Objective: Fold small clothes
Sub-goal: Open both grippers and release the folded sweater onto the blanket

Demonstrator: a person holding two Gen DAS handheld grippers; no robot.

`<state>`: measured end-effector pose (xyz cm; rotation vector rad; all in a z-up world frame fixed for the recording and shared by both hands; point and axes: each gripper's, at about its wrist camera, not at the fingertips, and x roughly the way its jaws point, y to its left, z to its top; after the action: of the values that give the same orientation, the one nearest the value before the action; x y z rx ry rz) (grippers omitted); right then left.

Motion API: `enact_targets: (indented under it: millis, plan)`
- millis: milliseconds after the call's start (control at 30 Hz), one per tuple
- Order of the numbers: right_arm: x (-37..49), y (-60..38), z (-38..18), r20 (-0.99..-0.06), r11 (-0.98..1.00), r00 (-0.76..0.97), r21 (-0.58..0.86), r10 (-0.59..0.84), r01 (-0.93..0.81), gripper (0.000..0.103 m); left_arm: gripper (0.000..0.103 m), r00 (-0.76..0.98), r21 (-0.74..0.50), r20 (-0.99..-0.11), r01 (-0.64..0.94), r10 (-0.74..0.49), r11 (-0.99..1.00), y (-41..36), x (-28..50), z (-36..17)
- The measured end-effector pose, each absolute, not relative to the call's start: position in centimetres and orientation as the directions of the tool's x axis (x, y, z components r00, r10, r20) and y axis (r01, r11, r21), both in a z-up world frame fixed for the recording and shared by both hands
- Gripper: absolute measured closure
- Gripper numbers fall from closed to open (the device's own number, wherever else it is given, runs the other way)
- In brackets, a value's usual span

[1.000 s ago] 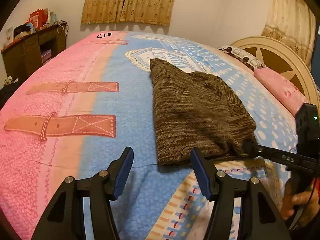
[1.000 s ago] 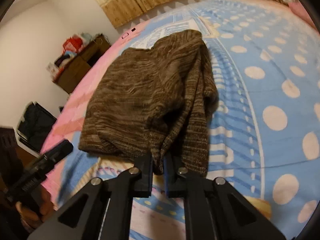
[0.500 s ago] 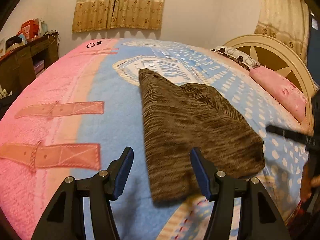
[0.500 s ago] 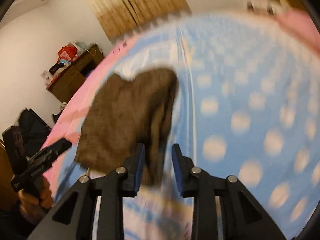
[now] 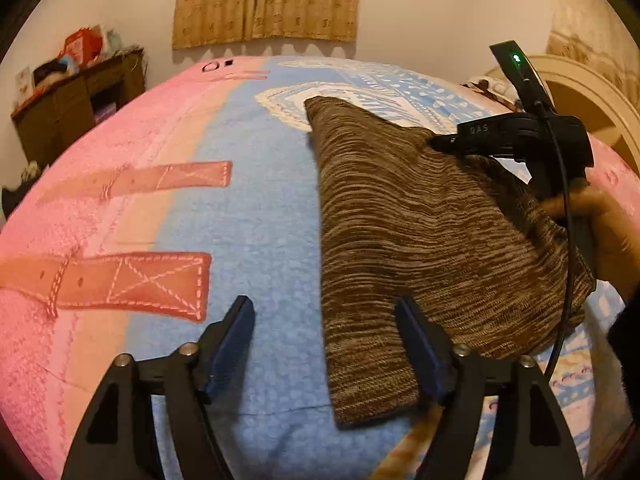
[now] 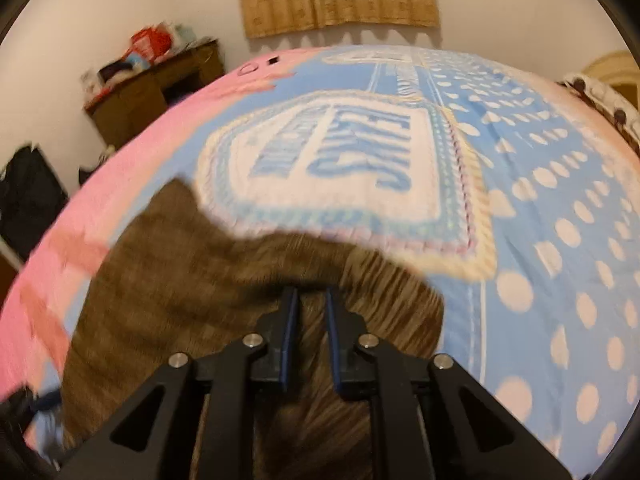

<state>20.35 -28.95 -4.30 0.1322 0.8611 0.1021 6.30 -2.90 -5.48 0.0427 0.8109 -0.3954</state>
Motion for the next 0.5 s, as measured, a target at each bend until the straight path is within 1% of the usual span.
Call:
enact_targets:
  millis: [33,133,167,200,267,300,400,500]
  plan:
    - [20.8,-29.3,-4.3,-0.753,0.986,0.643,0.164,0.139,-0.021,0.094,0.028,0.615,-0.12,-0.715,0.361,-0.333,0.925,-2.8,6.4,-5.4]
    - [20.1,-29.2,-2.9,-0.743,0.989,0.658,0.149,0.126,-0.021,0.094,0.028,0.623,-0.089,-0.71,0.382,-0.328,0.92,-2.7,5.9,-4.4]
    - [19.2,-29.2,-2.1,-0.725,0.988,0.678,0.155,0.122,-0.012,0.092,0.028,0.636,-0.084,-0.696,0.388,-0.333,0.918,-2.5,5.9,-3.7]
    - [17.7,-29.6,-1.2,-0.691,0.983,0.711,0.183,0.127,0.003,0.085,0.028,0.654,-0.088,-0.672,0.396,-0.348,0.914,-2.3,5.9,-2.7]
    - [14.5,-30.4,0.3,-0.633,0.968,0.756,0.253,0.165,0.001,0.083,0.028,0.681,-0.093,-0.635,0.401,-0.364,0.911,-2.2,6.3,-1.1]
    - [12.6,-30.2,0.9,-0.623,0.965,0.761,0.26,0.181,-0.017,0.083,0.028,0.694,-0.087,-0.621,0.402,-0.365,0.912,-2.5,6.8,-0.3]
    - [9.3,-28.5,0.9,-0.639,0.965,0.732,0.245,0.234,-0.095,0.083,0.028,0.71,-0.044,-0.619,0.396,-0.336,0.917,-4.5,9.6,0.9]
    - [7.1,-27.4,-1.0,-0.683,0.964,0.686,0.242,0.25,-0.111,0.083,0.028,0.667,-0.058,-0.671,0.389,-0.324,0.919,-6.6,13.2,-0.3]
